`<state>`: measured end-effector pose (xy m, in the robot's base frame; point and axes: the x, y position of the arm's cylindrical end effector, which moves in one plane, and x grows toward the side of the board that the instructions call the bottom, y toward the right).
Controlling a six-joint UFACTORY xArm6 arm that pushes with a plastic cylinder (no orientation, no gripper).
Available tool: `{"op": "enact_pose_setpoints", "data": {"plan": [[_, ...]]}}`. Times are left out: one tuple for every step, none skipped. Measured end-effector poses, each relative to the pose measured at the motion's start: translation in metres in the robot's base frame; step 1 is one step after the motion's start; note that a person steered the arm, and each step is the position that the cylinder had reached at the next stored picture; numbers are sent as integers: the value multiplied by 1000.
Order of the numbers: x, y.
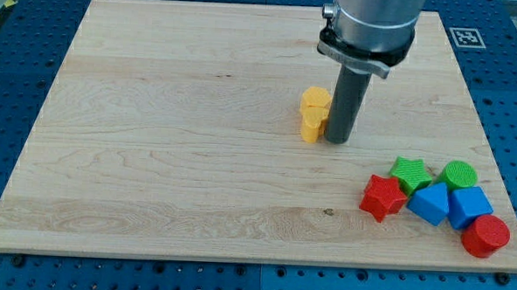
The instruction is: Place the yellow blocks diagonal to each other
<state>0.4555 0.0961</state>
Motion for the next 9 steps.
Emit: {"op": "enact_pose_setpoints", "data": {"plan": [[-21, 0], [-51, -10], [-74, -34], [-64, -46], [-36, -47], [-52, -58], [-77, -77], [-100, -100], [-108, -116]]}}
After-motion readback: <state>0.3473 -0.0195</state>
